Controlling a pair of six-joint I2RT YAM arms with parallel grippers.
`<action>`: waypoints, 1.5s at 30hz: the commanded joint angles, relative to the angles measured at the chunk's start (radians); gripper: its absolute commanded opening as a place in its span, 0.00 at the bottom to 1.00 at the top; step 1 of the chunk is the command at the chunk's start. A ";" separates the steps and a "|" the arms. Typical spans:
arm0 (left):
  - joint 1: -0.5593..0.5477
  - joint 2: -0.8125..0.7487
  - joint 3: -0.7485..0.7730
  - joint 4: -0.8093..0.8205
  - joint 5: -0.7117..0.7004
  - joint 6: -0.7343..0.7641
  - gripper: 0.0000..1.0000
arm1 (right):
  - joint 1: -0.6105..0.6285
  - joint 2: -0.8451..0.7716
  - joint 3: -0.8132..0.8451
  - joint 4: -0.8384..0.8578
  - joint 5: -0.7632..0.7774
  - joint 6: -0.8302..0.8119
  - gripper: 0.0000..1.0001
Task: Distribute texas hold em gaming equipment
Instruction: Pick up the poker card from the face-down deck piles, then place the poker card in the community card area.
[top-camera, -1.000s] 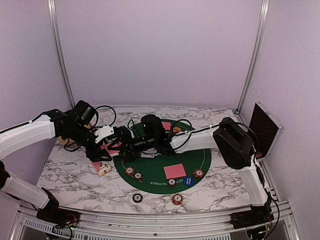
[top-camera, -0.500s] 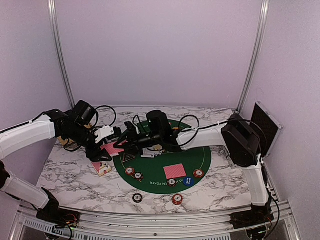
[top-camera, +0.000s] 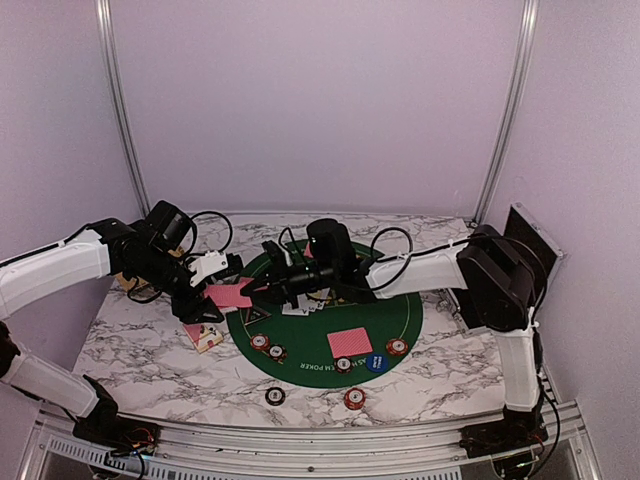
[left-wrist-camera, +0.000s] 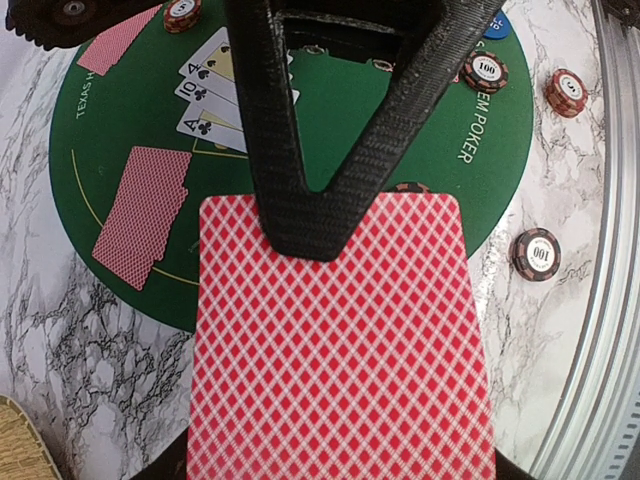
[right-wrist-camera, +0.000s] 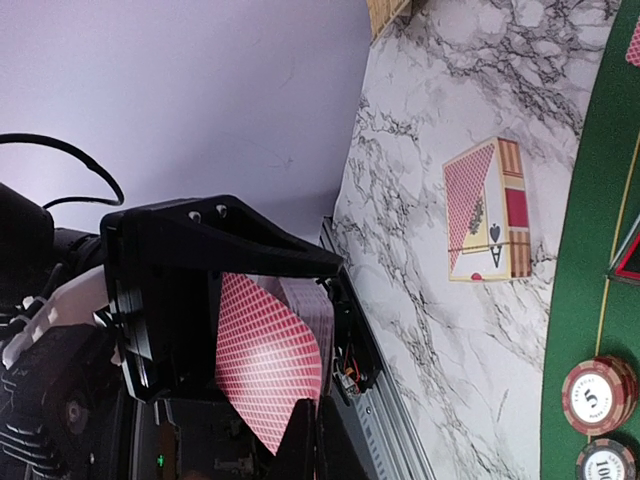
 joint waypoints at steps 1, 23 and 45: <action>-0.002 -0.017 0.007 0.015 0.021 0.007 0.01 | -0.013 -0.047 -0.033 0.066 -0.004 0.055 0.00; -0.002 -0.019 -0.002 0.016 0.012 0.007 0.01 | -0.256 -0.242 -0.317 0.008 -0.019 -0.052 0.00; -0.002 -0.024 0.001 0.015 0.012 0.002 0.01 | -0.457 -0.067 -0.252 -0.298 0.077 -0.382 0.00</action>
